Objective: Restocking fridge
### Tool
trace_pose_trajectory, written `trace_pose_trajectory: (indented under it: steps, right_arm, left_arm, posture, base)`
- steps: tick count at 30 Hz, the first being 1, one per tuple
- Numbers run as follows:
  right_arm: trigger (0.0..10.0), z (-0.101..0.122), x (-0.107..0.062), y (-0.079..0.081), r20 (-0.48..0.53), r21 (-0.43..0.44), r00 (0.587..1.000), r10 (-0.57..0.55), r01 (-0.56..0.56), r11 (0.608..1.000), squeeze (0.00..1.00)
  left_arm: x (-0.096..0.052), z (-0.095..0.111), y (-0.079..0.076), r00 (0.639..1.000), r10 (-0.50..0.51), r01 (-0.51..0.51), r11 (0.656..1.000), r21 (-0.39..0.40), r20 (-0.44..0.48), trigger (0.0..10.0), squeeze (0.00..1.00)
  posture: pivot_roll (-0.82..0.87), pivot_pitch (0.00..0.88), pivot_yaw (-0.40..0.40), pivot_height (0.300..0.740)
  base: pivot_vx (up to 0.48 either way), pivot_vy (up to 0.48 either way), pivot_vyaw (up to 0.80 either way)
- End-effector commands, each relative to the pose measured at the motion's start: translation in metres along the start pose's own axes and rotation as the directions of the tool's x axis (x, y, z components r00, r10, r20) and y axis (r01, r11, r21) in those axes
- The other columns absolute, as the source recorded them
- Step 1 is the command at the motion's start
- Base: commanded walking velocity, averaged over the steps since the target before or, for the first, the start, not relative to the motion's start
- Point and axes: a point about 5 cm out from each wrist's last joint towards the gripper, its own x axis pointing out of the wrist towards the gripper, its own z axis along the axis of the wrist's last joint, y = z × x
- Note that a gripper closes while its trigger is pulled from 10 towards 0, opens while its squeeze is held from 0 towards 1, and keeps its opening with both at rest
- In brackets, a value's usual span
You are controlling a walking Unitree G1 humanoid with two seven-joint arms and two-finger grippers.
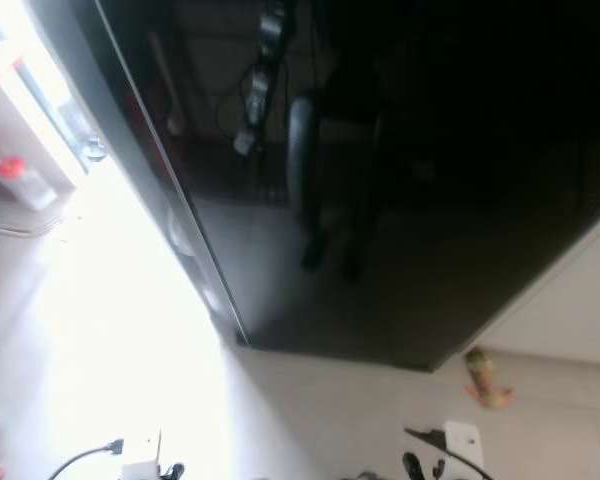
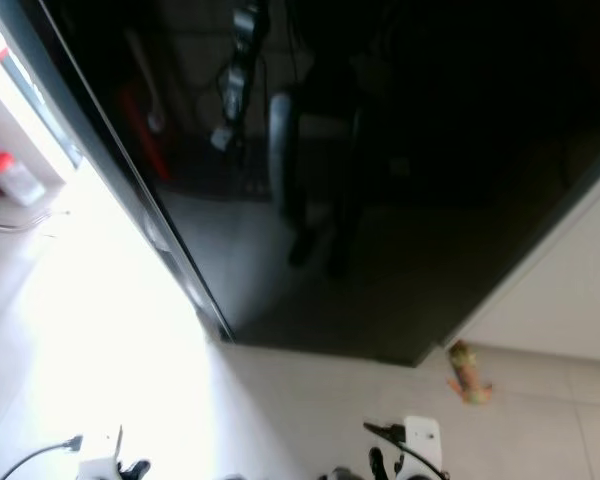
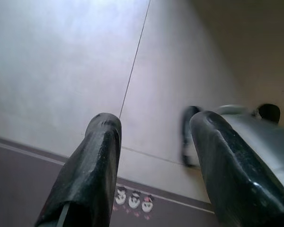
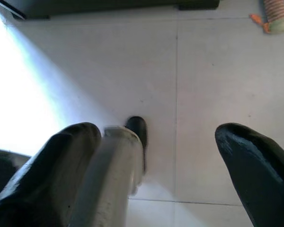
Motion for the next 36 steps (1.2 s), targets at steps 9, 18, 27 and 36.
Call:
trace_pose_trajectory:
  steps: [9, 18, 27, 36]
  right_arm:
    - [10.0, -0.008, -0.001, 0.002, -0.019, 0.016, 1.000, 0.002, -0.002, 1.000, 0.00]
    - [10.0, -0.008, -0.001, 0.002, -0.018, 0.008, 1.000, 0.008, -0.008, 1.000, 0.00]
    - [10.0, -0.008, 0.000, 0.010, -0.028, -0.028, 0.999, 0.040, -0.041, 0.999, 0.00]
    - [10.0, 0.002, 0.003, 0.016, -0.033, -0.138, 0.996, 0.084, -0.088, 0.987, 0.00]
  left_arm:
    - [-0.002, -0.008, 0.007, 0.999, 0.014, -0.014, 1.000, 0.006, -0.030, 10.0, 0.00]
    - [-0.002, -0.008, 0.007, 0.999, 0.016, -0.016, 1.000, 0.003, -0.029, 10.0, 0.00]
    - [-0.003, -0.007, 0.013, 0.999, 0.033, -0.033, 0.999, -0.003, -0.025, 10.0, 0.00]
    - [-0.001, 0.000, 0.013, 0.998, 0.067, -0.068, 0.996, -0.060, -0.014, 10.0, 0.00]
  posture:
    - [-0.13, 0.196, 0.025, 0.740]
    - [-0.12, 0.197, 0.016, 0.740]
    - [-0.06, 0.210, -0.055, 0.740]
    - [-0.01, 0.172, -0.059, 0.740]
  base:
    - [0.000, 0.480, 0.00]
    - [0.000, 0.480, 0.00]
    - [0.000, 0.480, 0.00]
    - [0.000, 0.480, 0.00]
